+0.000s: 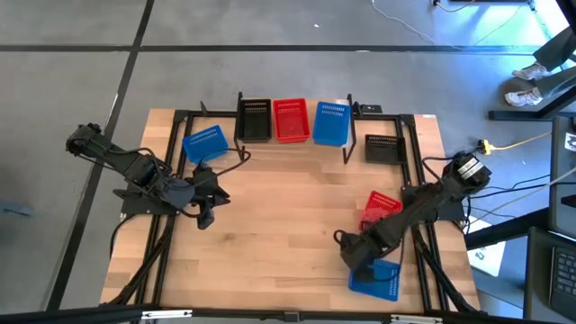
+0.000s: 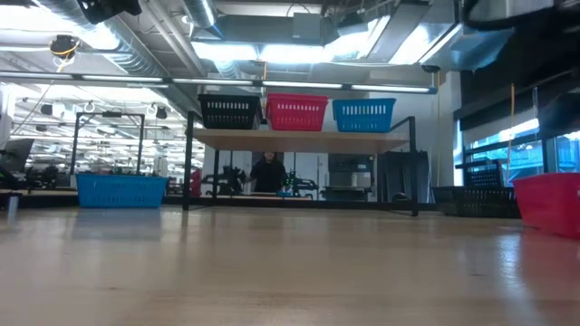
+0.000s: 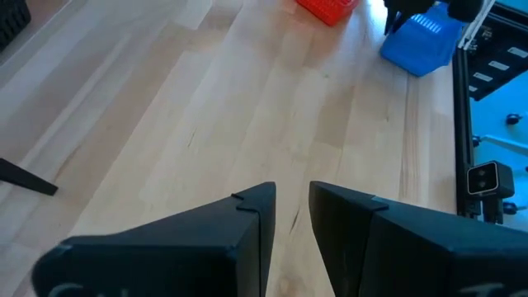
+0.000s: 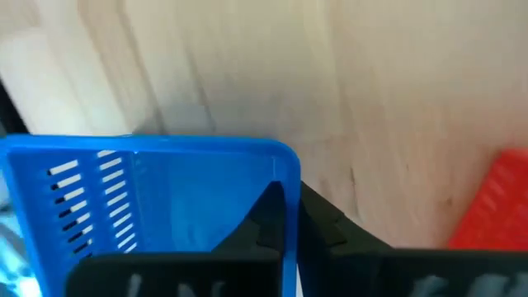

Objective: Stack baskets on shelf by color
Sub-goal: Stack the bottom blue bin on the blue bin on the shelf

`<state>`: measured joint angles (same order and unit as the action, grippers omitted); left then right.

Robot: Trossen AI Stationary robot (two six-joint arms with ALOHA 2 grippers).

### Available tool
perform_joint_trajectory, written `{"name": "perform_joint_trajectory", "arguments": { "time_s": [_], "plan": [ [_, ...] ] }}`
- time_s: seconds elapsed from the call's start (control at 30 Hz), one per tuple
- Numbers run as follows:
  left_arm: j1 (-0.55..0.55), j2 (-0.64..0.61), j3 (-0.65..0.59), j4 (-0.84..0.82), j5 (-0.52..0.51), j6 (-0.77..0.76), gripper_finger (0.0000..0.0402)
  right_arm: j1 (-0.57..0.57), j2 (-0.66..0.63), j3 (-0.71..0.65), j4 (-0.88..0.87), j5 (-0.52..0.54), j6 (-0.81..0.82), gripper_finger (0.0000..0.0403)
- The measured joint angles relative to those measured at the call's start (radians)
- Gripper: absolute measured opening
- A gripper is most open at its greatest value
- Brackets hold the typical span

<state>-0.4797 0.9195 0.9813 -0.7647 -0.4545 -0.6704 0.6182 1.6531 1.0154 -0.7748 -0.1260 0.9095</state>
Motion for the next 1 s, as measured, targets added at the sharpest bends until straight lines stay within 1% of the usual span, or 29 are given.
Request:
{"name": "perform_joint_trajectory", "arguments": {
  "time_s": [0.1,0.3,0.37,0.47,0.67,0.87,0.97,1.0],
  "plan": [
    [0.0,0.0,0.0,0.0,0.0,0.001,0.0069,-0.041,0.0,0.03,-0.001,-0.032,0.022,0.0004],
    [0.0,0.0,0.0,0.0,0.0,0.001,0.0069,-0.128,0.0,0.169,-0.026,-0.025,-0.047,0.0002],
    [0.0,0.0,0.0,0.0,0.0,0.001,0.0069,-0.165,0.0,0.232,-0.073,-0.021,-0.044,0.0002],
    [0.0,0.0,0.0,-0.001,0.0,0.002,0.0069,-0.219,0.0,0.336,-0.191,0.004,0.029,0.0002],
    [-0.001,0.0,0.0,-0.001,0.0,0.06,0.0069,-0.315,0.001,0.593,-0.439,0.14,0.155,0.0002],
    [0.0,0.0,0.0,0.0,-0.003,0.159,0.0069,-0.414,0.001,0.843,-0.687,0.359,0.292,0.0003],
    [0.0,0.0,0.0,0.011,-0.047,0.213,0.0069,-0.46,0.001,0.931,-0.798,0.477,0.371,0.0004],
    [0.0,0.0,0.0,0.018,-0.071,0.229,0.0069,-0.476,0.001,0.951,-0.806,0.518,0.396,0.0004]
  ]
}}
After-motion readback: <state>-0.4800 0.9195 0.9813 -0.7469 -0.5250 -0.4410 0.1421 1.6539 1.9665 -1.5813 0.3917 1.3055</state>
